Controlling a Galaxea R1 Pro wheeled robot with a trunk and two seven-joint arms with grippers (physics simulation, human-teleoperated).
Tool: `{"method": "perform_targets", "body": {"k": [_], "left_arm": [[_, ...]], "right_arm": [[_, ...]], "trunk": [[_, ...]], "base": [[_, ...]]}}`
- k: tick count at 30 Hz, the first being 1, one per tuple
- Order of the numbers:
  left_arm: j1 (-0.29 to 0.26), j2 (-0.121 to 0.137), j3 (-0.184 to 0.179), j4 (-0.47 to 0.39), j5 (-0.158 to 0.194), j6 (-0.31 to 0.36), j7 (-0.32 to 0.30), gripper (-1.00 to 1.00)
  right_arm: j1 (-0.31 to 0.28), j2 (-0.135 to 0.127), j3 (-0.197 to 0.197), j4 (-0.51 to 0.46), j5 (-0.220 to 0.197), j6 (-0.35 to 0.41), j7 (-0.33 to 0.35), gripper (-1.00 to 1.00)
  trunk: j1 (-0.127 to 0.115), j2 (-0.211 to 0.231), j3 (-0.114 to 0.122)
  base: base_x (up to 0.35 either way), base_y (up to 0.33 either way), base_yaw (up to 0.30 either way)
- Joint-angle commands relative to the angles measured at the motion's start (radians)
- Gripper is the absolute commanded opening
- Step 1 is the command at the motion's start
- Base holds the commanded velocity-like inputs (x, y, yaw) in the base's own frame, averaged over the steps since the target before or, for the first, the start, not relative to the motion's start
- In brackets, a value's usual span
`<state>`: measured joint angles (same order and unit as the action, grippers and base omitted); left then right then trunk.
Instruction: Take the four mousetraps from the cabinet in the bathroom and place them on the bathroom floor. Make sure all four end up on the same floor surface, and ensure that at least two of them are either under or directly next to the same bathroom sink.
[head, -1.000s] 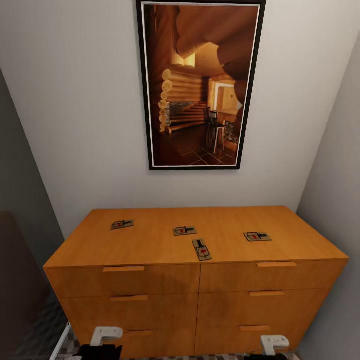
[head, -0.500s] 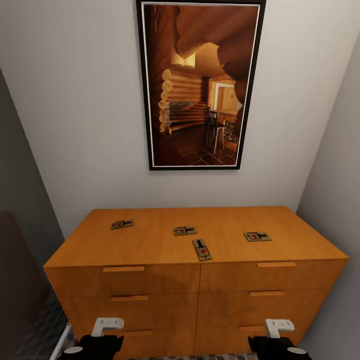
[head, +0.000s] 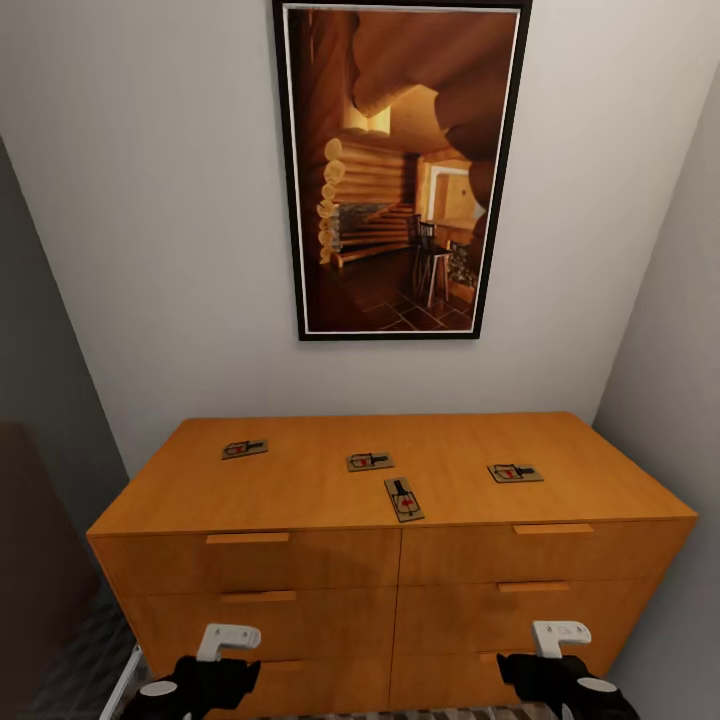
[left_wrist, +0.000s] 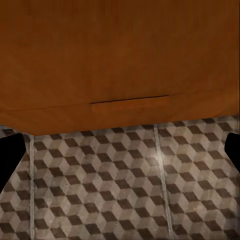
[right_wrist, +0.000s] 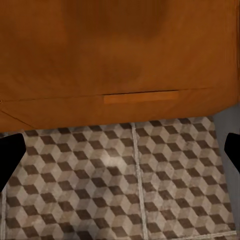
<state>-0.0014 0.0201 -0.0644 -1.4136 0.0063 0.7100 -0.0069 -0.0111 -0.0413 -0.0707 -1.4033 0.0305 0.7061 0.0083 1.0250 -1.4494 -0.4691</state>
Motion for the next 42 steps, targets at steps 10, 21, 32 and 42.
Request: {"method": "perform_targets", "body": {"k": [10,21,32,42], "left_arm": [[0.0,-0.002,-0.083,-0.063,0.0,0.063,0.0,1.0],[0.0,-0.012,-0.099,-0.081,0.0,0.085,0.001,1.0],[0.0,-0.014,-0.101,-0.082,-0.001,0.097,0.001,1.0],[0.0,-0.014,-0.1,-0.083,-0.002,0.105,0.004,1.0]], "right_arm": [[0.001,-0.015,-0.038,-0.083,0.003,0.057,0.003,1.0],[0.002,-0.022,-0.073,-0.11,0.003,0.082,0.008,1.0],[0.002,-0.023,-0.077,-0.113,0.004,0.085,0.008,1.0],[0.002,-0.023,-0.071,-0.114,0.005,0.086,0.009,1.0]], "trunk": [[0.0,-0.001,-0.001],[0.0,-0.001,-0.001],[0.0,-0.001,-0.001],[0.0,-0.001,-0.001]], "base": [[0.0,0.0,0.0],[0.0,0.0,0.0],[0.0,0.0,0.0],[-0.114,0.0,0.0]]}}
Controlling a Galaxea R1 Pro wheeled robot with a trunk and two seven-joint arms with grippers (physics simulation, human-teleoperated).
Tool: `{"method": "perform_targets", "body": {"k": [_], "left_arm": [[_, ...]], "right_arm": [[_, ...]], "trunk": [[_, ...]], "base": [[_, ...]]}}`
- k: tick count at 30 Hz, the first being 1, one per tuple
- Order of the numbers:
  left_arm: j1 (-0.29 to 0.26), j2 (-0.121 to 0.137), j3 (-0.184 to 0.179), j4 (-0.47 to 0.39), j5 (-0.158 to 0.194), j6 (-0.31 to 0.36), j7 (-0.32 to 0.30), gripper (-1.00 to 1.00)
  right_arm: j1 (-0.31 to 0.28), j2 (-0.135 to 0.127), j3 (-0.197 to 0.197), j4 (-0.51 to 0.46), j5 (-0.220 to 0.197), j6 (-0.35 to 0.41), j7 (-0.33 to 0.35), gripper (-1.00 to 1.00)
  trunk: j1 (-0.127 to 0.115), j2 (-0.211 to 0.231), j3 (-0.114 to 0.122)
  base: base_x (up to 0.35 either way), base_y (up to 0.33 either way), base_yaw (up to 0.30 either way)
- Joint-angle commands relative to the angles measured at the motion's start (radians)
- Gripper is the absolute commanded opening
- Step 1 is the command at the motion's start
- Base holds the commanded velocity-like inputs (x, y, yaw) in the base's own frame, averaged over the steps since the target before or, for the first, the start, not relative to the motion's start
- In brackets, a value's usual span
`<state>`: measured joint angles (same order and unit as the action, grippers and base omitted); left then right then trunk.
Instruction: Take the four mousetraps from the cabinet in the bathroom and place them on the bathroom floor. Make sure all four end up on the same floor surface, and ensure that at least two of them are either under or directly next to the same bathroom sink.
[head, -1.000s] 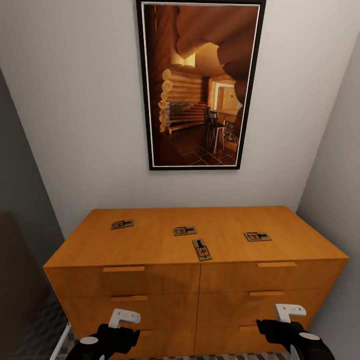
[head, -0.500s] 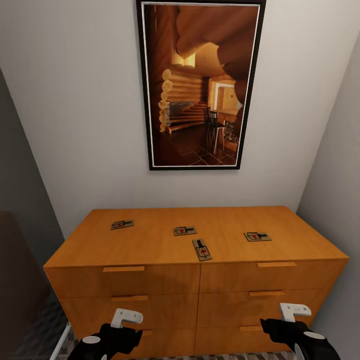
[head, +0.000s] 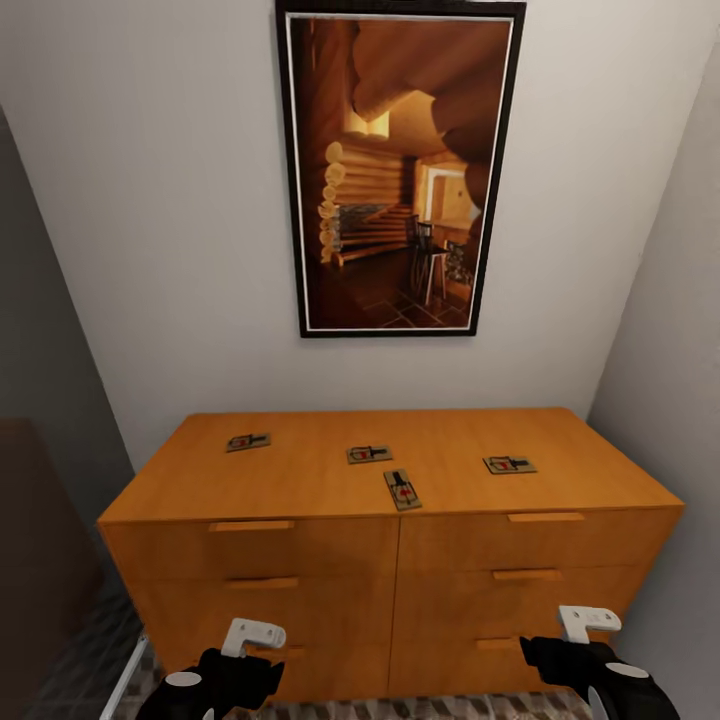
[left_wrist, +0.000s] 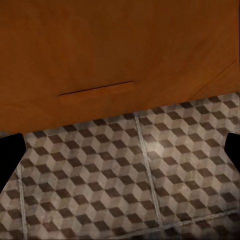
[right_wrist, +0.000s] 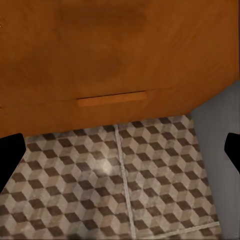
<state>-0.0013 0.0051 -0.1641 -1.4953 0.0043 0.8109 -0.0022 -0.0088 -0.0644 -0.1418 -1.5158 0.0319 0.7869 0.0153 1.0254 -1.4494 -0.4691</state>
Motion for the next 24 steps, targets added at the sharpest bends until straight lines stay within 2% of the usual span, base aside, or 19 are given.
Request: {"method": "perform_targets", "body": {"k": [1,16,24], "left_arm": [[0.0,0.001,-0.001,-0.001,0.0,0.004,0.0,1.0],[0.0,0.001,0.0,-0.001,0.0,0.004,0.004,1.0],[0.0,0.0,0.0,-0.001,0.001,0.003,0.004,1.0]], "right_arm": [[-0.001,0.0,0.0,-0.001,0.003,0.005,0.002,1.0],[-0.002,0.0,0.004,-0.001,0.003,0.008,0.002,1.0],[-0.002,0.0,0.004,-0.002,0.003,0.008,0.002,1.0]], "trunk": [[0.0,-0.001,-0.001],[0.0,-0.001,-0.001],[0.0,-0.001,-0.001]], "base": [[-0.266,0.0,0.0],[-0.313,0.0,0.0],[-0.112,0.0,0.0]]}}
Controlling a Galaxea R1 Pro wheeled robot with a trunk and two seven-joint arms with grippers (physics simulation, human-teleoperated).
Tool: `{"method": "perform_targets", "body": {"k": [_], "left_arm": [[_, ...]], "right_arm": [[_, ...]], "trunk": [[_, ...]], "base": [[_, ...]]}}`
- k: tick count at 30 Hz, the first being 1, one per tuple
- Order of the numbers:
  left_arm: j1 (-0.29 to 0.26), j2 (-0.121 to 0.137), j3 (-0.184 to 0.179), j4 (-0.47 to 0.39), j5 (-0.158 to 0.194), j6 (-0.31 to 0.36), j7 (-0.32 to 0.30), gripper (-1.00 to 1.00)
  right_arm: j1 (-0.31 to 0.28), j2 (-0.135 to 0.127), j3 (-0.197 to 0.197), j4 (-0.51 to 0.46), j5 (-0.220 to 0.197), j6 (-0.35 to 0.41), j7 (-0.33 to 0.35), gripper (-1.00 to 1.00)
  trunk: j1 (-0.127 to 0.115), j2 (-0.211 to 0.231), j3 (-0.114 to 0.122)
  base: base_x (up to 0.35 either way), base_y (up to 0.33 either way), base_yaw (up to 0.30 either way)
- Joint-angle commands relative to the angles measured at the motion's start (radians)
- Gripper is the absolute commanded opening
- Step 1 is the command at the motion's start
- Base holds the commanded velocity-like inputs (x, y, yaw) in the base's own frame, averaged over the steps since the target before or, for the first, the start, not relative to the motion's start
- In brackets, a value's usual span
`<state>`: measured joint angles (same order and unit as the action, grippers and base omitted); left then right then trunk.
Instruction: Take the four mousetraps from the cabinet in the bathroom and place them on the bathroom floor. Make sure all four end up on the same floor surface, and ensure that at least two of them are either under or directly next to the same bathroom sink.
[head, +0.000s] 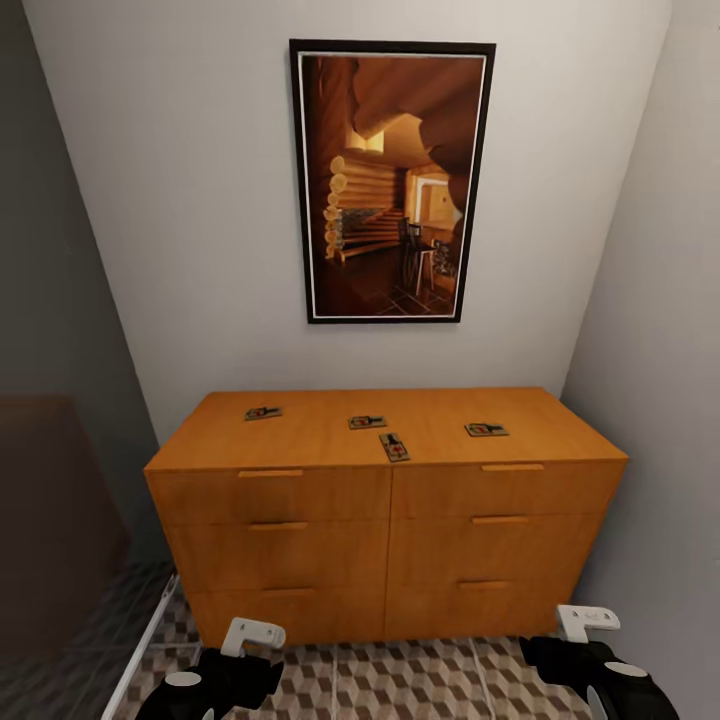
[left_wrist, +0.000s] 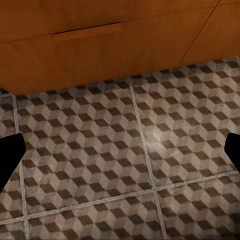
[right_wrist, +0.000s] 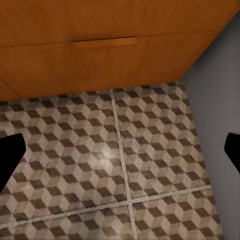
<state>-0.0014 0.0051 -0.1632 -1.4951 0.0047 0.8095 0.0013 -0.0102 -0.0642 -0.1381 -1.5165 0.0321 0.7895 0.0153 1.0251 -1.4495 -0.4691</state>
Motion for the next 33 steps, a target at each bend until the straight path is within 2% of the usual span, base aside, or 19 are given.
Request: {"method": "perform_targets", "body": {"k": [1,7,15,22,33], "left_arm": [[0.0,0.0,-0.001,-0.002,0.0,0.003,0.0,1.0],[0.0,0.0,-0.001,-0.003,0.001,-0.005,0.001,1.0],[-0.001,-0.008,-0.002,-0.017,0.0,-0.01,0.003,1.0],[-0.01,-0.02,-0.002,-0.029,0.0,-0.004,0.001,1.0],[-0.115,-0.041,-0.003,-0.033,0.001,0.01,-0.005,1.0]], "right_arm": [[-0.001,0.0,0.0,-0.001,0.003,0.005,0.002,1.0],[-0.001,-0.002,-0.002,-0.008,0.003,0.015,0.002,1.0],[-0.007,-0.016,-0.003,-0.041,0.003,0.044,0.002,1.0],[-0.05,-0.021,-0.003,-0.05,0.002,0.068,0.002,1.0],[-0.159,-0.022,-0.003,-0.052,0.002,0.111,0.002,1.0]], "trunk": [[0.0,-0.001,-0.001],[0.0,-0.001,-0.001],[0.0,-0.001,-0.001],[0.0,-0.001,-0.001],[0.0,-0.001,-0.001]], "base": [[-0.044,0.0,0.0],[-0.022,0.0,0.0],[-0.006,0.0,0.0],[-0.001,0.0,0.0],[0.0,0.0,0.0]]}}
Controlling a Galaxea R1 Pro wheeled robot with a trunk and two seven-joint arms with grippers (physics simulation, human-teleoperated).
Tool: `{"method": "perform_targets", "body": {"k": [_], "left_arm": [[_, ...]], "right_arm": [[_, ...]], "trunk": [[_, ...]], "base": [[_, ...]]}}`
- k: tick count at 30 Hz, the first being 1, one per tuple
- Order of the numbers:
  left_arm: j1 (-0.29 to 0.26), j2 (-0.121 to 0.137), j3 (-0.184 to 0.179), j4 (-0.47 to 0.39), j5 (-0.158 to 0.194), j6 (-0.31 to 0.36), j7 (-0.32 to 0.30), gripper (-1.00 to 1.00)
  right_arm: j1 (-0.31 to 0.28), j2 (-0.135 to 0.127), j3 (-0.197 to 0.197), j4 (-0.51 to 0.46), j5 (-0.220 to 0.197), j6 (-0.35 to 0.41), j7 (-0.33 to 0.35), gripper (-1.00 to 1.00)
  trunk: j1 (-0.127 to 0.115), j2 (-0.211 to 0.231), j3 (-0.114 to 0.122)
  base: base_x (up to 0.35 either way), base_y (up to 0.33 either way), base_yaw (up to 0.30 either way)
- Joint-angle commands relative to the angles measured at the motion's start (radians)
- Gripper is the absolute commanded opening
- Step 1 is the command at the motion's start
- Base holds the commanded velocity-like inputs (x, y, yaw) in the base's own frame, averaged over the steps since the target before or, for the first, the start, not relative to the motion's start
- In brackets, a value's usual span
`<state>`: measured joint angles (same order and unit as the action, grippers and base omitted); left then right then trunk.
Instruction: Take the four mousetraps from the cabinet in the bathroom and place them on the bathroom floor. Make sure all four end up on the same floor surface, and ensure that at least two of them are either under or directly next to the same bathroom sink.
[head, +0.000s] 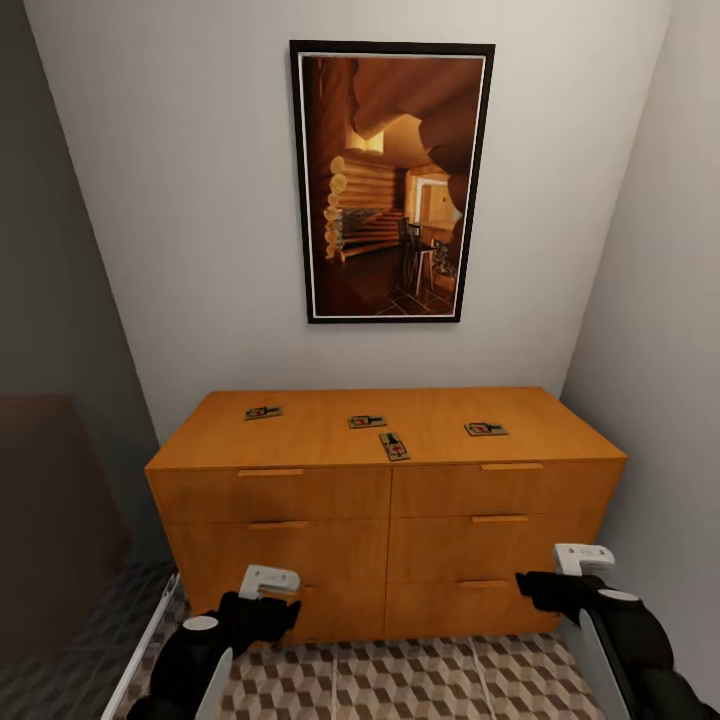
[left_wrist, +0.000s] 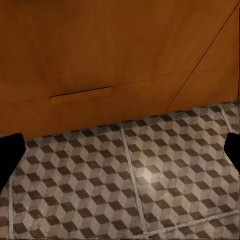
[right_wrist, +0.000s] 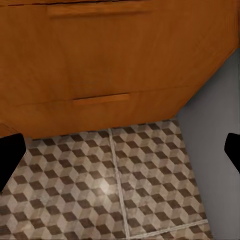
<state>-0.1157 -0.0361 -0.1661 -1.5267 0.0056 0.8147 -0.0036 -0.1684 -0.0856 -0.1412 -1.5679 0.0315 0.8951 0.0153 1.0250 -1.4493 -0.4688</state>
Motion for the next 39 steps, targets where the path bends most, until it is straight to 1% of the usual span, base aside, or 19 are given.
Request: {"method": "perform_targets", "body": {"k": [1,4,5,12,13,17,28,29,33,39], "left_arm": [[-0.015,-0.004,0.0,-0.001,0.0,0.009,-0.001,1.0],[-0.059,-0.02,0.0,-0.002,0.0,0.037,-0.001,1.0],[-0.059,-0.02,0.0,-0.002,0.0,0.037,-0.001,1.0],[-0.164,-0.052,-0.001,-0.003,-0.001,0.139,-0.002,1.0],[-0.164,-0.052,-0.001,-0.003,-0.001,0.139,-0.002,1.0],[-0.214,-0.066,-0.006,-0.003,-0.001,0.17,-0.003,1.0],[-0.3,-0.112,-0.015,-0.004,-0.001,0.21,-0.004,1.0],[-0.3,-0.112,-0.015,-0.004,-0.001,0.21,-0.004,1.0],[-0.332,-0.121,-0.016,-0.004,0.0,0.219,-0.005,1.0],[-0.371,-0.127,-0.017,-0.004,0.0,0.225,-0.005,1.0]], "right_arm": [[-0.012,0.0,0.0,-0.001,0.003,0.009,0.002,1.0],[-0.045,0.0,0.0,-0.002,0.003,0.023,0.002,1.0],[-0.045,0.0,0.0,-0.002,0.003,0.023,0.002,1.0],[-0.114,-0.001,0.0,-0.004,0.004,0.066,0.001,1.0],[-0.114,-0.001,0.0,-0.004,0.004,0.066,0.001,1.0],[-0.152,-0.002,0.0,-0.004,0.004,0.093,-0.002,1.0],[-0.244,-0.002,-0.001,-0.004,0.004,0.152,-0.005,1.0],[-0.244,-0.002,-0.001,-0.004,0.004,0.152,-0.005,1.0],[-0.278,-0.003,-0.001,-0.004,0.004,0.152,-0.006,1.0],[-0.318,-0.003,-0.002,-0.004,0.004,0.152,-0.006,1.0]], "trunk": [[0.0,-0.001,-0.001],[0.0,-0.001,-0.001],[0.0,-0.001,-0.001],[0.0,-0.001,-0.001],[0.0,-0.001,-0.001],[0.0,-0.001,-0.001],[0.0,-0.001,-0.001],[0.0,-0.001,-0.001],[0.0,-0.001,-0.001],[0.0,-0.001,-0.001]], "base": [[0.0,0.0,0.0],[0.0,0.0,0.0],[0.0,0.0,0.0],[0.0,0.0,0.0],[0.0,0.0,0.0],[0.0,0.0,0.0],[0.0,0.0,0.0],[0.0,0.0,0.0],[0.0,0.0,0.0],[0.0,0.0,0.0]]}}
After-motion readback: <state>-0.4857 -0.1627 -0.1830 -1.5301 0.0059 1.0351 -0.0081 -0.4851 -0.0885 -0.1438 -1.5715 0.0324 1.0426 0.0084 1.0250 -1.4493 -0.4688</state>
